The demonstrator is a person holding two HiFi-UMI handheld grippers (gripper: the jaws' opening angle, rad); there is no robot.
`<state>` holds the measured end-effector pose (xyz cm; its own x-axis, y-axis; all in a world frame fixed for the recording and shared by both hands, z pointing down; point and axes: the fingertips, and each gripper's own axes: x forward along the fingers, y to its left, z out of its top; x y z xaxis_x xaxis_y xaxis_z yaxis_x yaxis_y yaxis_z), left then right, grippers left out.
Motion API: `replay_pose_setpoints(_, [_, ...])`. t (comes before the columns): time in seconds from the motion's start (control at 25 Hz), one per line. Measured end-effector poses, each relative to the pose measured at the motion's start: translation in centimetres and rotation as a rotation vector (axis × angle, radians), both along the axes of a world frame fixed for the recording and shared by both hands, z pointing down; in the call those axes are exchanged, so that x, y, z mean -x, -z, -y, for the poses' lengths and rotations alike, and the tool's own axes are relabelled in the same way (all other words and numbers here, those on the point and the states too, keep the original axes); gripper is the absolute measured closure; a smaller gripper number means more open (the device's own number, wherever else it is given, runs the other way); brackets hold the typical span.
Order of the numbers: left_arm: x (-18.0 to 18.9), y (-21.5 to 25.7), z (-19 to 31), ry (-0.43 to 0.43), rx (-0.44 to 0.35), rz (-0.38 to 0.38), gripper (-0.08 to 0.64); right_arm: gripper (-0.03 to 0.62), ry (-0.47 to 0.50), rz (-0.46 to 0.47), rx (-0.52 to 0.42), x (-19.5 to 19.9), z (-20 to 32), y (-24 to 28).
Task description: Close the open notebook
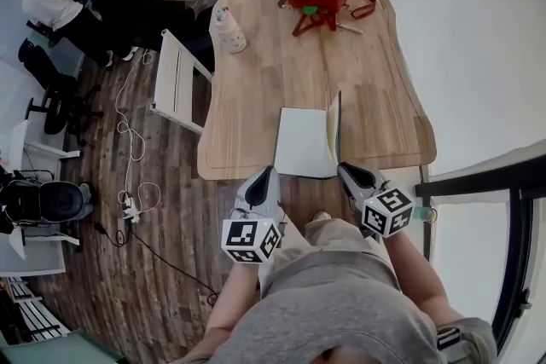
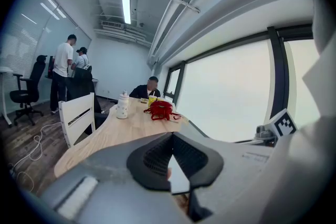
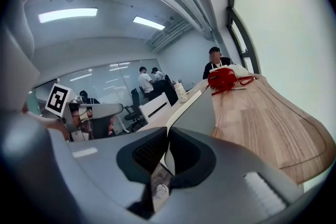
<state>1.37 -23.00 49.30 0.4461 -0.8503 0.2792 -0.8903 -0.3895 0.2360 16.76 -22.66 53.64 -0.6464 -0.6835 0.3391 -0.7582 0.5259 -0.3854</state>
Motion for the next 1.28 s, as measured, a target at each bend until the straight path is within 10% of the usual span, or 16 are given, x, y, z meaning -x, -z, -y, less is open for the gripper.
replay_pose_setpoints(1.28, [10.1, -1.2, 5.3, 0.026, 0.042, -0.023, 0.560, 0.569, 0.214, -0.155, 0.092, 14.8, 3.7, -5.3])
